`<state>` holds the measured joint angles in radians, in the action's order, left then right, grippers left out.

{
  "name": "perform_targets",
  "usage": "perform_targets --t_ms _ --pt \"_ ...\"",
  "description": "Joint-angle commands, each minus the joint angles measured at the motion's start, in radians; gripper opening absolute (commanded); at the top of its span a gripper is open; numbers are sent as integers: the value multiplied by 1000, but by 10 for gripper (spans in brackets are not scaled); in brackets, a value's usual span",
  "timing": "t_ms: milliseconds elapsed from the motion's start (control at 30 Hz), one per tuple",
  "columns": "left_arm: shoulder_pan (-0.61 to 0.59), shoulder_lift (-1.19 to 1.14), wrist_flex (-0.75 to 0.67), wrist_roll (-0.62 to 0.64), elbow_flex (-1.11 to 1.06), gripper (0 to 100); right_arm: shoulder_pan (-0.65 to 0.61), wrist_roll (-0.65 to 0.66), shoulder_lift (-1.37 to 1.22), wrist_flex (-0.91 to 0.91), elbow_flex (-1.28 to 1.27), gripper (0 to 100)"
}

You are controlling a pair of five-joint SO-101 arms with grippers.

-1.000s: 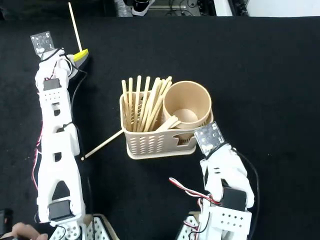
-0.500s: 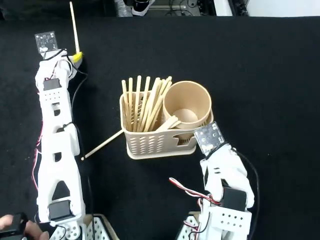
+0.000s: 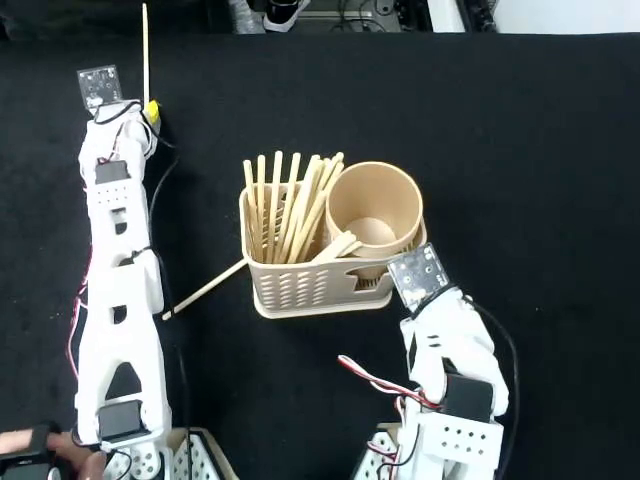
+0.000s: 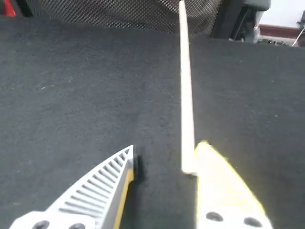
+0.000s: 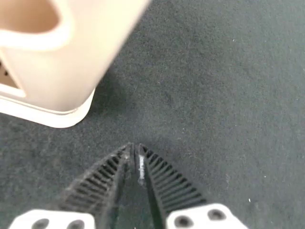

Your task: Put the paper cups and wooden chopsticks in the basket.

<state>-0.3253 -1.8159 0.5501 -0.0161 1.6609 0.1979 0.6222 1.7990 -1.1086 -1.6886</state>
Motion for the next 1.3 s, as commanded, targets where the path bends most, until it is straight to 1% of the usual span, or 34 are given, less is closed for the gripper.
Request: perform_targets --t_ms 0,67,200,367,533,667,933,1067,1133,1167,1267 --pt "7 -9 -6 -20 -8 77 -2 8 48 -6 2 12" --pt "4 -12 -2 -20 -10 28 -2 8 48 -6 2 12" --pt "1 -8 100 -20 -1 29 -2 8 48 -6 2 12" --pt "-13 -3 180 -20 1 29 -2 8 48 -6 2 12" --pt "-38 6 288 -20 5 29 -2 8 48 -3 2 12" --pt "-45 77 463 -21 7 29 -2 8 48 -3 2 12" --pt "-42 328 899 -23 5 29 -2 8 48 -2 2 12" --pt "-38 411 1092 -150 5 29 -2 8 48 -2 2 12" --pt "-38 445 1197 -176 5 29 -2 8 48 -2 2 12" --pt "-42 450 1217 -173 2 29 -2 8 48 -2 2 12" --pt "-81 460 1214 -160 1 29 0 8 48 -2 2 12"
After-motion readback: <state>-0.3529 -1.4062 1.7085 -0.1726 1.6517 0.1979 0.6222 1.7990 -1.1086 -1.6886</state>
